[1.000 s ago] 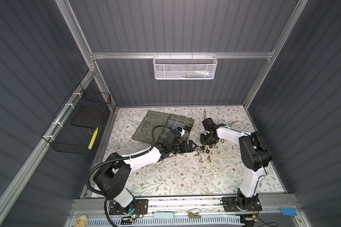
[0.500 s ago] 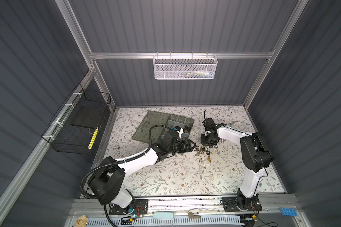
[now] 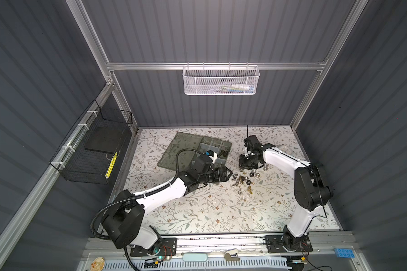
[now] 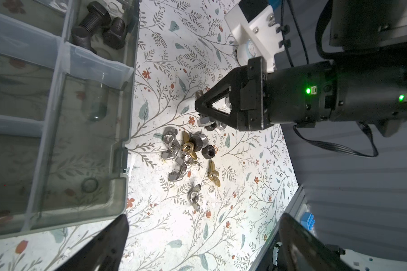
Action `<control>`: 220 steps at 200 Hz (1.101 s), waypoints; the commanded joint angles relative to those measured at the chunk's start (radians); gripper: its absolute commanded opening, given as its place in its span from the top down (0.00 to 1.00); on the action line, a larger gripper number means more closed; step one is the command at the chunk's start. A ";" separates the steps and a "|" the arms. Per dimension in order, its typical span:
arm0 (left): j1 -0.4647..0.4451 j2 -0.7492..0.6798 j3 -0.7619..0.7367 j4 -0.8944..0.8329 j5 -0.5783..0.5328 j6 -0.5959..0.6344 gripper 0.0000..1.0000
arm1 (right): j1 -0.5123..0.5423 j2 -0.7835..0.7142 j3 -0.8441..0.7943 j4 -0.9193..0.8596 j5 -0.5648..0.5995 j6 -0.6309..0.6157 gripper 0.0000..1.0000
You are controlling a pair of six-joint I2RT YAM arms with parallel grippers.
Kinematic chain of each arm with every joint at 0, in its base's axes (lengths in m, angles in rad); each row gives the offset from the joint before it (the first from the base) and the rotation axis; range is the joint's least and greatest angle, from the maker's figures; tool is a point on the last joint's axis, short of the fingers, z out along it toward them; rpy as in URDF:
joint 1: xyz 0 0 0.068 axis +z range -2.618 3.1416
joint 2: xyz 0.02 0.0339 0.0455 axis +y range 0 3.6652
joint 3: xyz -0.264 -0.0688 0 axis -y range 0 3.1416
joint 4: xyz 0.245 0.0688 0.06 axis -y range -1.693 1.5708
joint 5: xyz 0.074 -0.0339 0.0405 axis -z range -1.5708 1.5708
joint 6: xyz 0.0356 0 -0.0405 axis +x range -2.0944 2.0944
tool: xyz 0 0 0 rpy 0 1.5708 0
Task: Sort the screws and nuts into containers
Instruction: 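Lift the silver bolt with the right gripper and carry it over the box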
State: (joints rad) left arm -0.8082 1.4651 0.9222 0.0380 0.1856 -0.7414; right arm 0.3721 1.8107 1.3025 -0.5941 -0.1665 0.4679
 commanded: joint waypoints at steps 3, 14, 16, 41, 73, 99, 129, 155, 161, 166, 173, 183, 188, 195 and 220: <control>0.007 -0.028 0.003 -0.026 -0.006 0.024 0.00 | 0.003 -0.034 0.036 0.017 -0.102 0.046 0.90; 0.010 -0.033 -0.002 -0.027 -0.005 0.022 0.00 | 0.007 -0.031 0.043 0.027 -0.132 0.064 0.90; 0.010 -0.035 -0.002 -0.027 -0.005 0.021 0.00 | 0.009 -0.031 0.045 0.030 -0.138 0.066 0.90; 0.022 -0.060 -0.025 -0.023 -0.007 0.016 0.00 | 0.027 -0.018 0.062 0.056 -0.211 0.102 0.90; 0.059 -0.118 -0.069 -0.045 -0.006 0.014 0.00 | 0.044 0.007 0.075 0.106 -0.276 0.154 0.90; 0.102 -0.175 -0.115 -0.054 0.008 0.006 0.00 | 0.057 0.030 0.079 0.156 -0.324 0.201 0.89; 0.152 -0.221 -0.149 -0.079 0.029 0.004 0.00 | 0.081 0.069 0.099 0.184 -0.349 0.230 0.88; 0.170 -0.235 -0.167 -0.084 0.038 0.001 0.00 | 0.106 0.106 0.112 0.200 -0.371 0.262 0.88; 0.170 -0.236 -0.168 -0.085 0.040 -0.002 0.00 | 0.111 0.116 0.117 0.227 -0.375 0.269 0.88; 0.170 -0.235 -0.169 -0.086 0.041 -0.003 0.00 | 0.115 0.122 0.121 0.232 -0.377 0.273 0.88; 0.170 -0.235 -0.170 -0.086 0.042 -0.008 0.00 | 0.122 0.135 0.127 0.235 -0.379 0.278 0.88; 0.171 -0.235 -0.171 -0.085 0.043 -0.008 0.00 | 0.130 0.154 0.139 0.235 -0.380 0.282 0.87; 0.170 -0.237 -0.172 -0.086 0.042 -0.009 0.00 | 0.134 0.164 0.146 0.233 -0.380 0.281 0.87; 0.172 -0.239 -0.172 -0.087 0.040 -0.009 0.00 | 0.140 0.178 0.153 0.231 -0.381 0.282 0.87; 0.173 -0.252 -0.175 -0.093 0.033 -0.009 0.00 | 0.149 0.216 0.162 0.233 -0.374 0.284 0.85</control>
State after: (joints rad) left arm -0.6395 1.2438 0.7570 -0.0338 0.2096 -0.7452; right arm 0.5110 1.9957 1.4322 -0.3809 -0.5243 0.7345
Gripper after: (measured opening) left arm 0.997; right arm 0.164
